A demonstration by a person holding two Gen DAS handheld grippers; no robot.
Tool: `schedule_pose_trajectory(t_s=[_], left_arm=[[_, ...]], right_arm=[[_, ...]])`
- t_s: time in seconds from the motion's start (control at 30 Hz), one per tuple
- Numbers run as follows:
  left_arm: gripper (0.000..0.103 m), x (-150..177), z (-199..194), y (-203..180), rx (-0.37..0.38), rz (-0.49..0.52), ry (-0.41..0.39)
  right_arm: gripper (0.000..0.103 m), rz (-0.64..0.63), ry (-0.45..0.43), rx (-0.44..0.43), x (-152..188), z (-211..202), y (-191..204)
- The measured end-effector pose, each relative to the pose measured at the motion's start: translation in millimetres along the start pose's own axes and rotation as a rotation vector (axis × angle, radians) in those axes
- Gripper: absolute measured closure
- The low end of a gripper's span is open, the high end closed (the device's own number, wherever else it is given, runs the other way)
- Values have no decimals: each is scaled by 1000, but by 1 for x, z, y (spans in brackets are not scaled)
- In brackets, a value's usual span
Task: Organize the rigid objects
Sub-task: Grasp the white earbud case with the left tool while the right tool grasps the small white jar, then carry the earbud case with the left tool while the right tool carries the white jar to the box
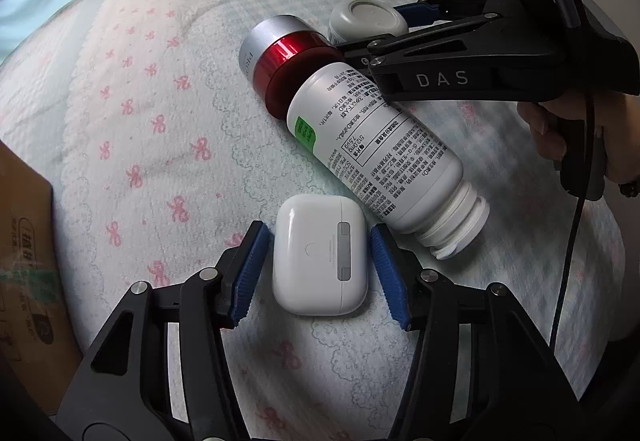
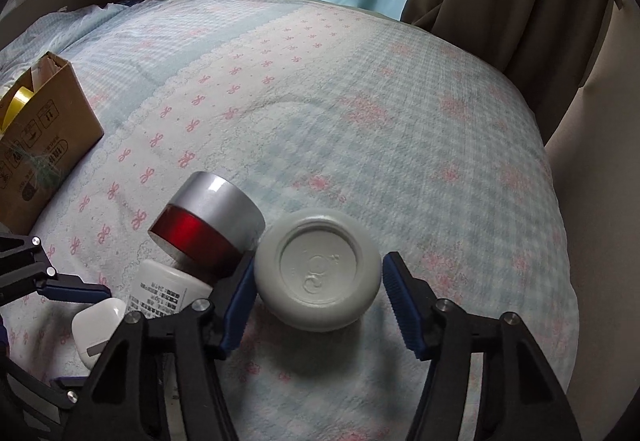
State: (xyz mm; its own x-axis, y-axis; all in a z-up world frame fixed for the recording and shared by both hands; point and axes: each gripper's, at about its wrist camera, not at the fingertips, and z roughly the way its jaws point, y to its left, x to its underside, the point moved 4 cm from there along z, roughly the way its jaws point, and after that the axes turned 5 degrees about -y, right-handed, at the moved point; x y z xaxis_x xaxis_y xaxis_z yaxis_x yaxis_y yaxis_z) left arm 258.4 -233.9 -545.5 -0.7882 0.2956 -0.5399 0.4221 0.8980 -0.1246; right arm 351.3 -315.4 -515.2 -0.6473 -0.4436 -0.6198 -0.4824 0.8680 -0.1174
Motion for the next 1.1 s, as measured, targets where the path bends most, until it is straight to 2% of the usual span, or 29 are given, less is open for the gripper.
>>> schedule_pose_trajectory(t_s=[0.07,0.4,0.63,0.83,1.0,1.1], left_arm=[[62,-1,-1,1,2,0,-7],[62,-2,-13,8,31,-44,-11],[62,-12,-40,18,39,-107,-47],[62,-30,-89,27,43,-167,-105],[62,-44,-150,41,34,-209,-152],[62,-47,-188,56,3,-217,-177]], right_arm=[[50,10,-2,4,-1,1,0],[51,134,-1,26,3,-6,-5],[51,204,-19,65,-1,-32,-8],[51,253,-55,133,-22,-80,-10],[51,263,-97,165,-53,-136,4],[51,258,-112,172,-74,-167,20]])
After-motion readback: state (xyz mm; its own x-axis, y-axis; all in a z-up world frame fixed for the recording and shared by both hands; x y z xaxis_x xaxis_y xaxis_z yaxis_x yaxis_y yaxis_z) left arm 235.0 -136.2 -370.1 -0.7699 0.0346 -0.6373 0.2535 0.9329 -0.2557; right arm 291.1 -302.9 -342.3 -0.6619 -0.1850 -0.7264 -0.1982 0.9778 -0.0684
